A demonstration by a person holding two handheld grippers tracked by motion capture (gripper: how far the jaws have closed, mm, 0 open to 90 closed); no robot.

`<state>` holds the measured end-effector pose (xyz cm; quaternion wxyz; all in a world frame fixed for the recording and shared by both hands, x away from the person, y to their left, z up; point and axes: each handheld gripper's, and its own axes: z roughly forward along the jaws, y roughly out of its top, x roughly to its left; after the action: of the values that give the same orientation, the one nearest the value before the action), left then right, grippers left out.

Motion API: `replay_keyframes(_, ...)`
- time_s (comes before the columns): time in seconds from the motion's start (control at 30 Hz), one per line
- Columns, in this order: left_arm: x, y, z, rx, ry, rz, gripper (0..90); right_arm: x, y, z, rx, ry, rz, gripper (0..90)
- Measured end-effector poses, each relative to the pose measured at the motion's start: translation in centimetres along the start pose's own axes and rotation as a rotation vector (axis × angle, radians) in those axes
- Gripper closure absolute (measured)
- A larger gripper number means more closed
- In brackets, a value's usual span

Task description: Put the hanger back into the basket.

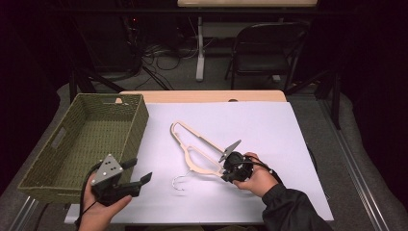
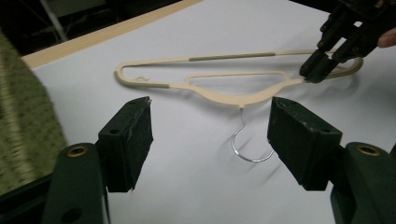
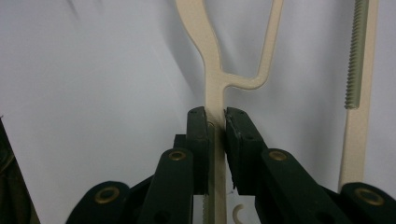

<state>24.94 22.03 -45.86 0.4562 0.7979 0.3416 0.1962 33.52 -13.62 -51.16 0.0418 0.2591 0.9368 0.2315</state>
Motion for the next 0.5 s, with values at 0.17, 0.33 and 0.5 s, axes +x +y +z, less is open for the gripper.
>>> replay_keyframes(0.17,-1.0,0.1,2.5,0.013,-0.052,-0.002,32.4,0.1,-0.5,-0.1,0.002,-0.004,-0.009,80.4)
replay_keyframes(0.33,-1.7,0.2,5.0,0.040,-0.068,0.022,32.5,-0.1,-1.0,-0.5,0.002,0.005,-0.016,80.3)
replay_keyframes(0.5,-1.4,0.2,6.5,0.046,-0.078,0.007,33.0,-0.1,-1.2,-0.9,-0.002,0.000,-0.019,80.3)
